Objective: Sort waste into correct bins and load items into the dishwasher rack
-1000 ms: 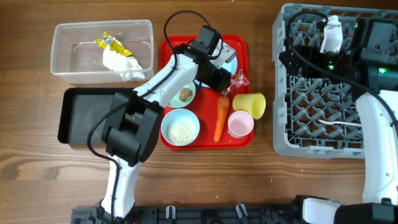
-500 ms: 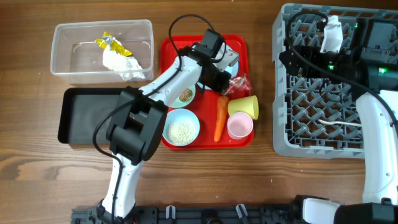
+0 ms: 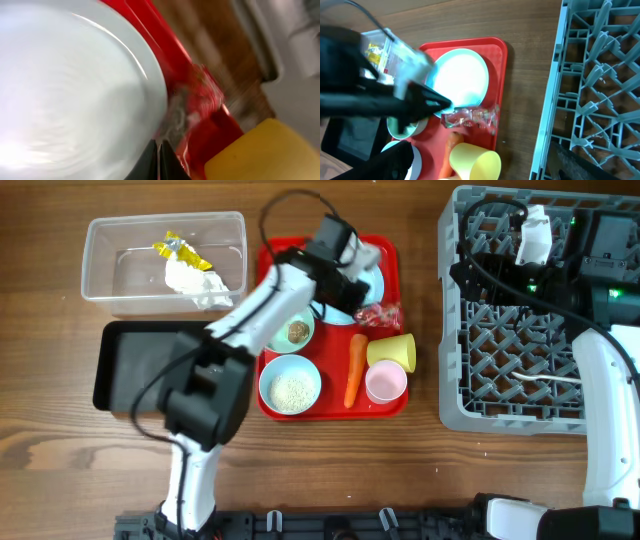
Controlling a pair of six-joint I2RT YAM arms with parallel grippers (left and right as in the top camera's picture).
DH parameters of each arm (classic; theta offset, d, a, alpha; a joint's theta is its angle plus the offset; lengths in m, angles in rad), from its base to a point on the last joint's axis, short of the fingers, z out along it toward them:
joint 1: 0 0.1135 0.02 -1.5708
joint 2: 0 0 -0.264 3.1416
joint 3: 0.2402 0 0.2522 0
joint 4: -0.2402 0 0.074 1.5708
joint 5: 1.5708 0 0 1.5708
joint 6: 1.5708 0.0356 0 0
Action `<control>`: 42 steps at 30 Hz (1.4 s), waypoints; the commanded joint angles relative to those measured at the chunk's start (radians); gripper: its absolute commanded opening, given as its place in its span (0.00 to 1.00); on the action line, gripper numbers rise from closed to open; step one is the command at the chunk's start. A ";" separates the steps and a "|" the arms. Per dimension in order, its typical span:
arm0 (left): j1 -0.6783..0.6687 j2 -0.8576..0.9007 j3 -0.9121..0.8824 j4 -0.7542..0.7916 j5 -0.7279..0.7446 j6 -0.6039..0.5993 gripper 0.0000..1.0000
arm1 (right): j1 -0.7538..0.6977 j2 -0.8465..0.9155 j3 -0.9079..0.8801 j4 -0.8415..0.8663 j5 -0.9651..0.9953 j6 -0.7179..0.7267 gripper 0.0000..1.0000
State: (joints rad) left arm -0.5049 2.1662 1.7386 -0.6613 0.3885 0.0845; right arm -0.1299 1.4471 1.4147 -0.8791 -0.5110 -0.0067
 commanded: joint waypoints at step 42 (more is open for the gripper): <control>-0.123 0.126 0.033 -0.056 -0.208 0.170 0.04 | -0.004 -0.010 0.016 -0.006 0.018 -0.017 0.89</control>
State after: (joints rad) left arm -0.6312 2.2803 1.7630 -0.7238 0.1940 0.2501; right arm -0.1299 1.4475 1.4147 -0.8829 -0.5034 -0.0063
